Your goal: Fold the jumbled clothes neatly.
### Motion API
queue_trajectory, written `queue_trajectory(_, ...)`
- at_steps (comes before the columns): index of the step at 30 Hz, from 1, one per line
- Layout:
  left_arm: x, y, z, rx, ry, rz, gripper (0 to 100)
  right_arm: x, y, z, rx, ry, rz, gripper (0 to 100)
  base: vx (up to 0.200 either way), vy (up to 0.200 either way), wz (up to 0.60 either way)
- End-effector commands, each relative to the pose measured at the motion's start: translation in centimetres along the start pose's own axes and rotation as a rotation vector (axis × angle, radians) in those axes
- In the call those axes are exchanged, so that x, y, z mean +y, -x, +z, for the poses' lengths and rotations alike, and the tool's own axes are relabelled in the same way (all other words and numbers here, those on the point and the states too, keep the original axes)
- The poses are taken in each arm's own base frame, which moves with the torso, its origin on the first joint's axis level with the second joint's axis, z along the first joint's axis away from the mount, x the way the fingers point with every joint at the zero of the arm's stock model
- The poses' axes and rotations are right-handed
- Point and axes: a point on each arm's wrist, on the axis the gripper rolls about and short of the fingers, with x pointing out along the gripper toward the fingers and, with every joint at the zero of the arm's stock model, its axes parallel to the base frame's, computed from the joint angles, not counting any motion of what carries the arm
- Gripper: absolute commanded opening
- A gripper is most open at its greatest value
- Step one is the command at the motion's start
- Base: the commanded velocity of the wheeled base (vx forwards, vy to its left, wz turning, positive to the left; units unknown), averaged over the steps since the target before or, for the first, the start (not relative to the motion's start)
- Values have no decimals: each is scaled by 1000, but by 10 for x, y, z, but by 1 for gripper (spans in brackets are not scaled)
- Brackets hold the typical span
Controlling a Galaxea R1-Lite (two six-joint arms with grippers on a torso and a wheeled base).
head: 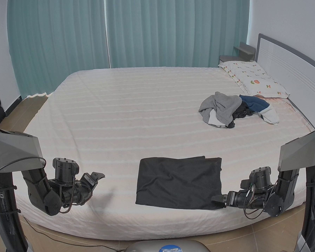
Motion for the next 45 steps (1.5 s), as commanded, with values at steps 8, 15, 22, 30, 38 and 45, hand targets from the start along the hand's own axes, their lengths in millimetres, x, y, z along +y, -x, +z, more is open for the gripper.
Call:
queue_trajectory(8,1,-1,1,-27,3,14,100,-11,-16,78,-273,-152,58,100,0,0,0)
queue_trajectory(15,2,-3,0,-27,0,23,100,-26,-47,107,-340,-178,39,100,171,0,0)
queue_trajectory(22,2,-4,0,-39,-3,3,100,-26,-80,123,-320,-237,47,100,0,0,0)
queue_trajectory(30,3,-4,-2,-38,-5,0,100,-26,-80,115,-293,-255,37,100,0,0,0)
queue_trajectory(38,2,-4,-2,-37,-9,-3,100,-24,-81,113,-287,-253,41,0,0,0,0)
queue_trajectory(45,3,-4,-3,-35,-7,0,100,-25,-82,113,-290,-256,38,0,0,0,0)
